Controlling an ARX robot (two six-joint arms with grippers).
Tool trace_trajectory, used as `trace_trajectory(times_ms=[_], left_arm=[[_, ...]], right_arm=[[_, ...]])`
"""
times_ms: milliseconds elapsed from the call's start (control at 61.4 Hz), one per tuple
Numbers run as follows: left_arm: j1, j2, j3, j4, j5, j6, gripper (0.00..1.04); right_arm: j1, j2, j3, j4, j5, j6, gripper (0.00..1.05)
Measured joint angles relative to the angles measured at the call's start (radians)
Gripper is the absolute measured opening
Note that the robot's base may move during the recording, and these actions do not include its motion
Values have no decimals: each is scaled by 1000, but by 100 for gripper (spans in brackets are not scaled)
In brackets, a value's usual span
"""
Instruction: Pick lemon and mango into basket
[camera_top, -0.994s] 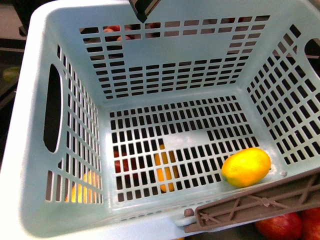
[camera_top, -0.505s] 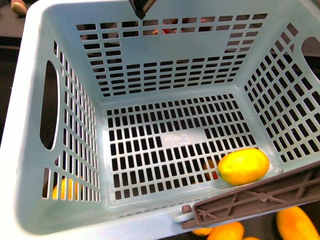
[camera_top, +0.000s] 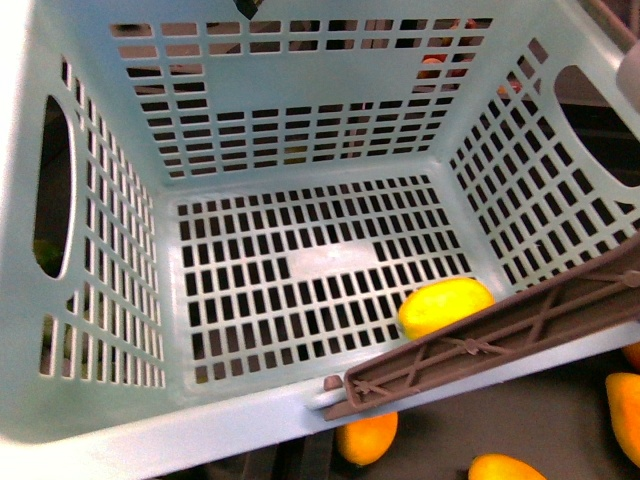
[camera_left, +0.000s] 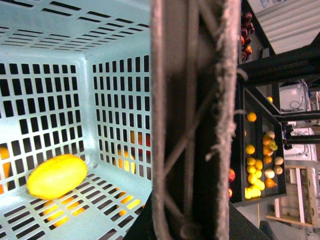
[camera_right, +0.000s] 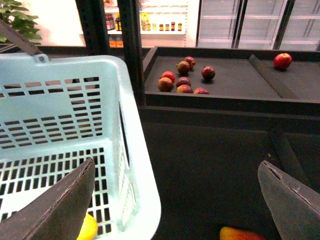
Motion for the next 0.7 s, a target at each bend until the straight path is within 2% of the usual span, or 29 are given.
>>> trace_trajectory(times_ms=[244, 261, 309, 342, 391, 456, 489, 652, 700], left_arm=[[-7, 0, 0, 0, 22, -1, 5], [-8, 0, 0, 0, 22, -1, 5], [-10, 0, 0, 0, 27, -1, 5], [-10, 0, 0, 0, 29, -2, 5], [-11, 0, 0, 0, 33, -8, 5], [-15, 0, 0, 0, 32, -9, 5], [-16, 0, 0, 0, 31, -9, 5], [-14, 0, 0, 0, 21, -5, 5], [-13, 0, 0, 0, 18, -5, 5]], right_arm=[[1, 2, 0, -3, 13, 5, 96], [6, 7, 4, -17, 32, 14, 96], [40, 55, 68, -186, 211, 99, 96], [33, 101, 108, -278, 309, 157, 96], [2, 167, 138, -344, 387, 221, 96], [-72, 272, 142, -328, 365, 279, 96], [-124, 348, 143, -289, 314, 299, 96], [-283, 668, 159, -105, 114, 295, 96], [-317, 760, 163, -50, 92, 276, 96]])
